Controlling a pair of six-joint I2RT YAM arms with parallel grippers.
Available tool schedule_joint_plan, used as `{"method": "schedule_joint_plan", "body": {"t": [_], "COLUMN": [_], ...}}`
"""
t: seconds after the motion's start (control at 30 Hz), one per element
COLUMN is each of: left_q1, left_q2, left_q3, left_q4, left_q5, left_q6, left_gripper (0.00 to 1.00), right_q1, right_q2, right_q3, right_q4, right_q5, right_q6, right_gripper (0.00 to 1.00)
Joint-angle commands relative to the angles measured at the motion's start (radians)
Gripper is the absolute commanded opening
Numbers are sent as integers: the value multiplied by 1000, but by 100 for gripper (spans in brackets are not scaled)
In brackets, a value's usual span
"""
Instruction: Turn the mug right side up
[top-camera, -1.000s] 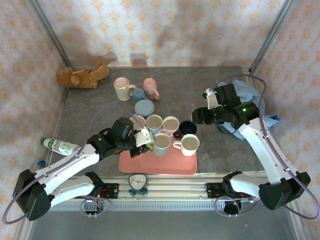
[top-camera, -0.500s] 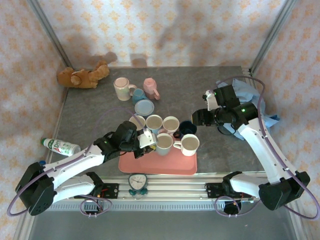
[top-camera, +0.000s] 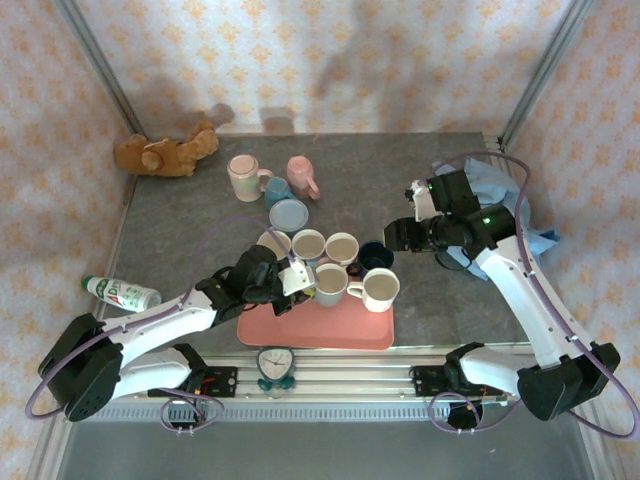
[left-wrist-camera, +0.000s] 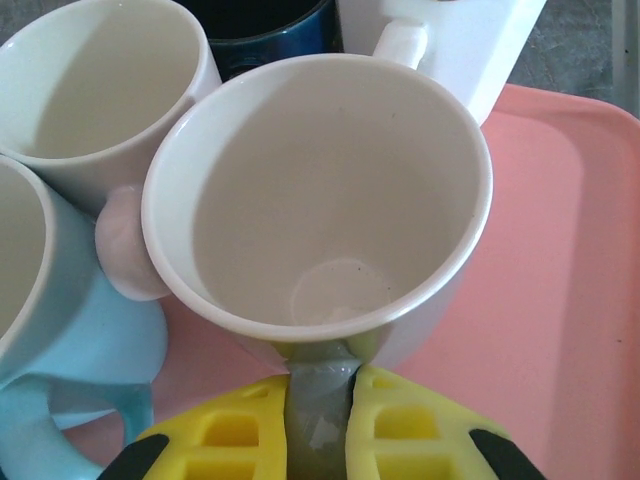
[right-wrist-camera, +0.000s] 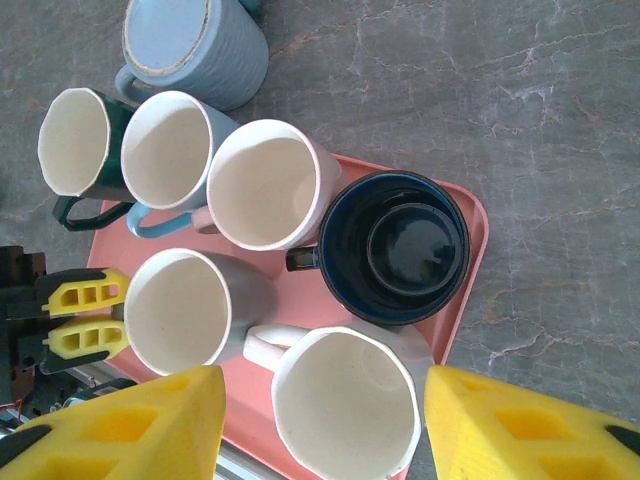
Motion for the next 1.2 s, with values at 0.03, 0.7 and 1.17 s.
{"method": "schedule_joint_plan", "body": {"t": [0.03, 0.7, 1.17], "left_q1": [-12, -12, -12], "left_q2": [9, 56, 4], "left_q3": [-7, -57, -69], "left_q4": [149, 228, 189], "left_q5": [-15, -80, -101], "left_q6": [-16, -18, -27], "left_gripper": [0, 8, 37], "right_q1": [-8, -8, -7], "right_q2": [-15, -11, -7], "right_q3": [-9, -3, 5], "right_q4": [18, 30, 31], "right_q5": [10, -4, 1], "right_q6": [8, 22, 21], "right_gripper": [56, 56, 57]}}
